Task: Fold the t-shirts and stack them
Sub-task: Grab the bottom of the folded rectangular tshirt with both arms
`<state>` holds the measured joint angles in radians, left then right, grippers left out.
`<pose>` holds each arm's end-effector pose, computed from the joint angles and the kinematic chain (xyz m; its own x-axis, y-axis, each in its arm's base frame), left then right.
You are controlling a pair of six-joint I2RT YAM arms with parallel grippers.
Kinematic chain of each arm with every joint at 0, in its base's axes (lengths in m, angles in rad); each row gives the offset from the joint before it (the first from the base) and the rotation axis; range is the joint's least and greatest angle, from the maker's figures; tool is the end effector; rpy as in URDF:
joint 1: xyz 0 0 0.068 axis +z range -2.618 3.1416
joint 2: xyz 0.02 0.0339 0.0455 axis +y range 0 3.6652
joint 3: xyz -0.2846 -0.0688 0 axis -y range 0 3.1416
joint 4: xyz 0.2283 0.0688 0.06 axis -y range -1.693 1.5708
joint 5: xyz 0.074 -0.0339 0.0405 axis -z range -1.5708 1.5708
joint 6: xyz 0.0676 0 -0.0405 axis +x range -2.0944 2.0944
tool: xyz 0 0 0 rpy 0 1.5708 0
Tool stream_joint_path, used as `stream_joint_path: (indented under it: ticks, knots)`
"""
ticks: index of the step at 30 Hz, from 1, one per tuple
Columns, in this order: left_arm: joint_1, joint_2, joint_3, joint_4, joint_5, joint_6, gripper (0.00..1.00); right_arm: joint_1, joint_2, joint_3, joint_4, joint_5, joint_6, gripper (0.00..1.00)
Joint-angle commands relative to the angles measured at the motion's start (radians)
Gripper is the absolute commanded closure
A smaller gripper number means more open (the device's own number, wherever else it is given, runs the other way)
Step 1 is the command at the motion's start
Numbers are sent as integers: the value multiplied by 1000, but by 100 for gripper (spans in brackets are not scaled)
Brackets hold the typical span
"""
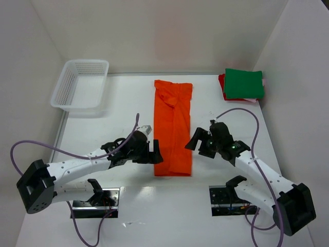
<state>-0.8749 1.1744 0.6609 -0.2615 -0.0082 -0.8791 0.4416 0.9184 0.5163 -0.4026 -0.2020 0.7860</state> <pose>0.1540 -0.1835 0.2171 -0.8743 -0.1546 -0.4601 0.1416 0.8254 -0.5466 0.1551 0.0883 0.2045 -0.8456 0.3669 -0.3877 0.0762 0.8018 0.5927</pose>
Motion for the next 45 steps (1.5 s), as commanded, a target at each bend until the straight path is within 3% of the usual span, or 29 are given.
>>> stream_joint_path:
  ticks: [1,6,12,18,27,29,34,45]
  knots:
    - [-3,-53,-34,45,7,-44,1,61,25,30,24,1,-25,6]
    - [-3,-15,-34,36,59,-23,1,183,86,21,5,67,-2,13]
    - [-3,42,-24,18,80,-4,1,217,92,-12,-31,90,39,19]
    - [-3,82,-15,18,114,-4,1,226,66,-65,-32,79,108,31]
    - [-3,151,3,27,134,14,1,273,36,-124,-12,79,203,33]
    - [-3,171,13,27,143,23,1,273,36,-124,-2,79,203,41]
    - [-3,191,23,36,154,23,1,282,65,-133,18,79,213,46]
    - [-3,200,14,65,154,-21,1,282,108,-133,27,108,222,68]
